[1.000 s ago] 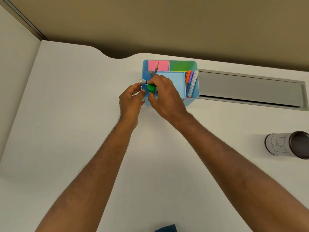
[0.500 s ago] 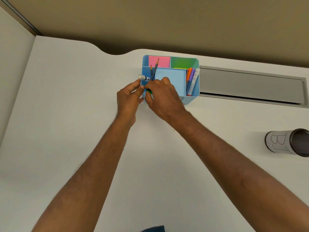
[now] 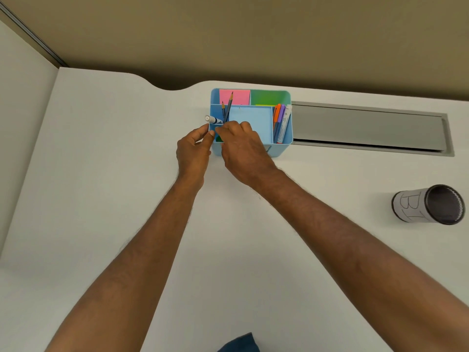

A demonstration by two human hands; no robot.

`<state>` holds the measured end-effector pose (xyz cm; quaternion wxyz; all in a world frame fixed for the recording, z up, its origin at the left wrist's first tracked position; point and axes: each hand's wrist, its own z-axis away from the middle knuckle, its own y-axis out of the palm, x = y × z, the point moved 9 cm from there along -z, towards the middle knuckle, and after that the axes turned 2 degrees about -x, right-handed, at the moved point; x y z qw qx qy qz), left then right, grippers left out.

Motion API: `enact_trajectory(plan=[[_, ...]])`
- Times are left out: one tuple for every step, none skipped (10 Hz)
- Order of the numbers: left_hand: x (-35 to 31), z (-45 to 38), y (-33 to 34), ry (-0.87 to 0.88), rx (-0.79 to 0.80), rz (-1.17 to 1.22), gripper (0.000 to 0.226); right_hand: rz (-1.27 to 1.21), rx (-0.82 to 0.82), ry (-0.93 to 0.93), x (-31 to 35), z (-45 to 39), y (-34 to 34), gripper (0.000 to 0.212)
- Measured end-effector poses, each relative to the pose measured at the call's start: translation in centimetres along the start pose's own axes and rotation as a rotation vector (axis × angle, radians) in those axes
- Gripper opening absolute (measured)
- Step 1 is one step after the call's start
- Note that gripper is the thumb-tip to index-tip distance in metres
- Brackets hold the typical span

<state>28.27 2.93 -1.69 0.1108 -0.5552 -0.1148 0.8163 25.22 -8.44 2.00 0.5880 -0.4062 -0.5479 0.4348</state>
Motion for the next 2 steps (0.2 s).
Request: enact_trajectory(plan=[[-0.1,0.8,-0.5,0.057,-0.032,-0.102,0.043,-0.076,-0.066,0.017,-0.7,1.8,-1.3,0.044],[-0.3,2.9,-1.2,0.125,-0.08,-0.28,0.042,-0.094,-0.127,0.093,-2.8,5.1,-3.3,0.051]])
